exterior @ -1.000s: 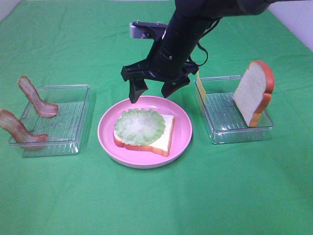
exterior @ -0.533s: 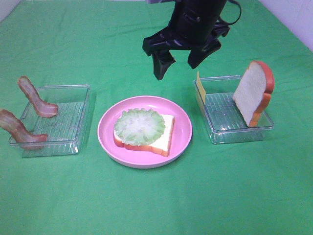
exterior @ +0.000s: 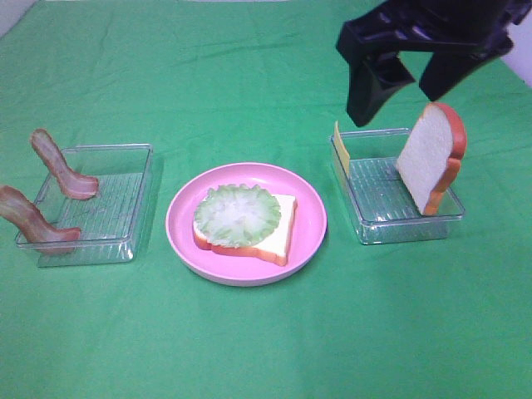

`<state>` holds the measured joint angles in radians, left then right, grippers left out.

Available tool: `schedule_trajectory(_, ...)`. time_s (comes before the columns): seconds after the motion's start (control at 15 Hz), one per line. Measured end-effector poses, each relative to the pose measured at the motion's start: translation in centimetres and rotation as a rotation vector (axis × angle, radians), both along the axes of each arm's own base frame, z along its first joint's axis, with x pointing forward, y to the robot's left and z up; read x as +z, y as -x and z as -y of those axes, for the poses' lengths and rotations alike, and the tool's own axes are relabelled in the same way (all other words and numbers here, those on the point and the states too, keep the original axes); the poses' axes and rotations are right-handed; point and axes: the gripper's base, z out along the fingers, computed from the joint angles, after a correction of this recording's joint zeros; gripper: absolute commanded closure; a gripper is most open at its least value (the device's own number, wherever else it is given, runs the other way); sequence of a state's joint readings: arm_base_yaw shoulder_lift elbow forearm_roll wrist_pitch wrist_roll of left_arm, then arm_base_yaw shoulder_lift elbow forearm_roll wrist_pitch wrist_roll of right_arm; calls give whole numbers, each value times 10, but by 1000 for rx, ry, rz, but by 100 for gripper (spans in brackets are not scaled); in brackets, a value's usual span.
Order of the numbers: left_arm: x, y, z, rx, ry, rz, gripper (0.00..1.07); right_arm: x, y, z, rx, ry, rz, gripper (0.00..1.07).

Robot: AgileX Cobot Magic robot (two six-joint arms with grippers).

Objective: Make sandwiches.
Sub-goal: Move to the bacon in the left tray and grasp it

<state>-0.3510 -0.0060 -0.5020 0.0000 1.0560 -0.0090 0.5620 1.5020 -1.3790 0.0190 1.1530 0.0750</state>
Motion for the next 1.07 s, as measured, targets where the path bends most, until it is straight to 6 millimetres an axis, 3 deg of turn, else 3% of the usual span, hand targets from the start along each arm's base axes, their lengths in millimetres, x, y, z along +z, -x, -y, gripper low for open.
schedule_trajectory(0.07, 0, 0, 0, 0, 0, 0, 32, 1, 15, 10, 0, -2, 3, 30)
schedule_trajectory(0.27, 0, 0, 0, 0, 0, 0, 32, -19, 88, 55, 8, 17, -23, 30)
schedule_trajectory(0.33, 0, 0, 0, 0, 0, 0, 32, -30, 105, 66, 8, 25, -35, 30)
schedule_trajectory(0.4, 0, 0, 0, 0, 0, 0, 32, -30, 105, 66, 8, 25, -35, 30)
schedule_trajectory(0.53, 0, 0, 0, 0, 0, 0, 32, -51, 152, 96, 20, 11, -6, 30)
schedule_trajectory(0.6, 0, 0, 0, 0, 0, 0, 32, -56, 166, 105, 37, -3, 25, 30)
schedule_trajectory(0.67, 0, 0, 0, 0, 0, 0, 32, -56, 166, 105, 37, -3, 25, 30)
schedule_trajectory(0.93, 0, 0, 0, 0, 0, 0, 32, -62, 217, 135, 108, -126, 262, 31)
schedule_trajectory(1.07, 0, 0, 0, 0, 0, 0, 32, -59, 228, 140, 133, -183, 353, 31)
